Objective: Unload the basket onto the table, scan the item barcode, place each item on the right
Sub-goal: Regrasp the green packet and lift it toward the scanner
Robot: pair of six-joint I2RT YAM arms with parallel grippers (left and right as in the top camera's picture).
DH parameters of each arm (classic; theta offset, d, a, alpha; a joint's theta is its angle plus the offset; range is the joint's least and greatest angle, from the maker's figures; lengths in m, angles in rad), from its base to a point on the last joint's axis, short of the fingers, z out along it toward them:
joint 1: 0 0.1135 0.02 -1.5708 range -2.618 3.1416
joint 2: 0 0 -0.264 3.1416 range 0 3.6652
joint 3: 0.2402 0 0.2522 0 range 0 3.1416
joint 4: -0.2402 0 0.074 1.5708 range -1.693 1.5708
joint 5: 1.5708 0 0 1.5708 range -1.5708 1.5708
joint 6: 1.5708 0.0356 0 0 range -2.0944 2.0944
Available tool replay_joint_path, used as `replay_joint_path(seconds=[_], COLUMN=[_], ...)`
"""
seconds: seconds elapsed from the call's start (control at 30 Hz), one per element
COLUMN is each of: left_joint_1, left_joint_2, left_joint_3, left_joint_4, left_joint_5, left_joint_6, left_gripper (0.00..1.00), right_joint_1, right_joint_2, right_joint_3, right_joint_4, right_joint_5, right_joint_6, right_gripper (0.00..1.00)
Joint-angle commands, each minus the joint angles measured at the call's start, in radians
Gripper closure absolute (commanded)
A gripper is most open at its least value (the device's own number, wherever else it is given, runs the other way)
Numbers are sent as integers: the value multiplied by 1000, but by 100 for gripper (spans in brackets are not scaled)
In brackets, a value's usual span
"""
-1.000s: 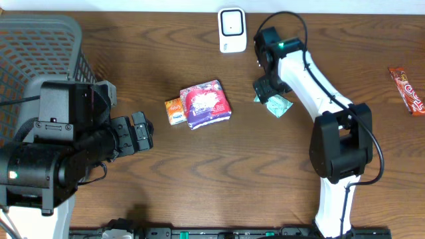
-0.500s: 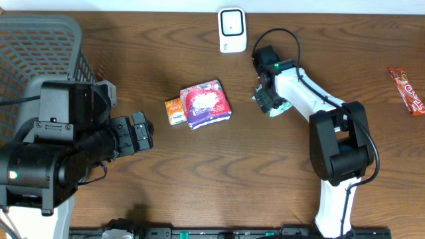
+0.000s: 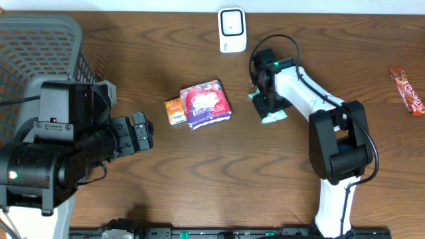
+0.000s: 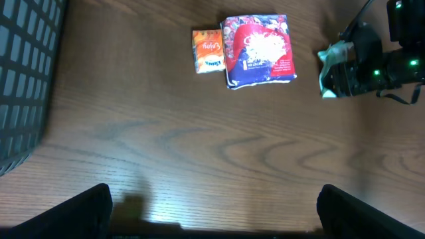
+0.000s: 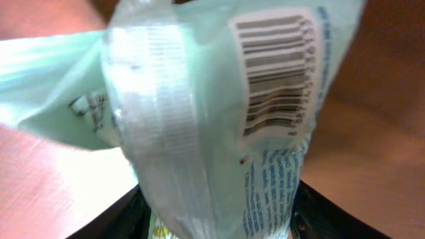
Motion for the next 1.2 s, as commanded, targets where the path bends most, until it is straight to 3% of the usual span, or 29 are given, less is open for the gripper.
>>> replay_joint_path(seconds=[0.0,0.13,0.4,0.57,0.9,1.17], left_joint_1=[4,4,4,4,4,4], left_joint_2=[2,2,2,2,2,2], left_joint_3=[0,0,0,0,0,0], left_joint_4=[-3,-3,-3,-3,-3,-3], left_joint_5=[12,12,12,12,12,12], left_joint_6=[18,18,18,18,18,18], left_gripper=[2,2,2,2,2,2], right_joint_1=[6,8,14,62,166,166], right_joint_2=[13,13,13,13,13,13], right_joint_3=[70,127,189,180,82,-66], right_joint_4=[-87,-192,-232,-211,-71,71], right_joint_5=[-124,-124,-121,74,258,311], right_joint_6=[46,89,162,197,286,286], right_gripper=[39,40,21,16,27,31])
